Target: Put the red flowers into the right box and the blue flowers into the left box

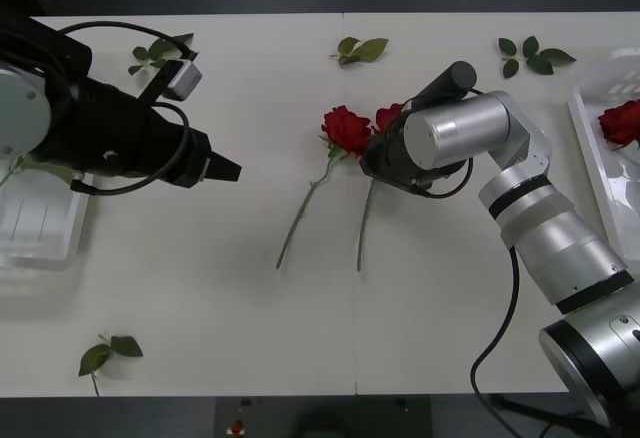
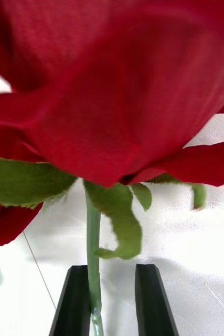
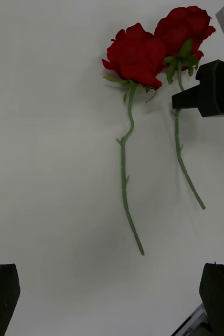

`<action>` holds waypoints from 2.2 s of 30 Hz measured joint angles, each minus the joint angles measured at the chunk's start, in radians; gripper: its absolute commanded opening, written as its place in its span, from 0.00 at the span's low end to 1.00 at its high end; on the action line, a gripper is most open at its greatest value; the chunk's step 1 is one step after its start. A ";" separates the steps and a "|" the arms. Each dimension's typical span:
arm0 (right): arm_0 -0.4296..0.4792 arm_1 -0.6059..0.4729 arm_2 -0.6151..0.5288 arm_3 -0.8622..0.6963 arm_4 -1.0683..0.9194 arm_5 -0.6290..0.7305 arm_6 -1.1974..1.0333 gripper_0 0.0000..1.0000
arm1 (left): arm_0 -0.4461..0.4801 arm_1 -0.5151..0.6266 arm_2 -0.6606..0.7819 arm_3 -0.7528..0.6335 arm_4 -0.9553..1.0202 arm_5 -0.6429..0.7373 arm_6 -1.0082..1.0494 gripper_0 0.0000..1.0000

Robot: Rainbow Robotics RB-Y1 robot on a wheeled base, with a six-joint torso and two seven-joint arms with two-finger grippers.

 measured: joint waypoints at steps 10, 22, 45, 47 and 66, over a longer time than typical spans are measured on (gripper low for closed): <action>-0.045 0.000 0.000 0.075 0.000 -0.013 0.000 0.00 | -0.055 -0.022 -0.148 0.006 -0.193 -0.043 0.000 1.00; -0.098 -0.062 -0.118 0.080 -0.112 0.052 0.000 0.00 | -0.156 -0.149 -0.232 0.187 -0.325 -0.043 0.011 1.00; -0.243 -0.653 -0.098 -0.042 -0.201 0.443 0.656 0.00 | -0.383 -0.482 -0.413 0.733 -0.513 -0.258 0.013 1.00; -0.239 -0.667 -0.085 -0.042 -0.156 0.389 0.699 0.00 | -0.394 -0.506 -0.413 0.770 -0.525 -0.258 0.013 1.00; -0.014 -0.762 -0.013 0.113 0.043 -0.067 0.806 0.00 | -0.471 -0.575 -0.513 0.976 -0.552 -0.376 0.013 0.99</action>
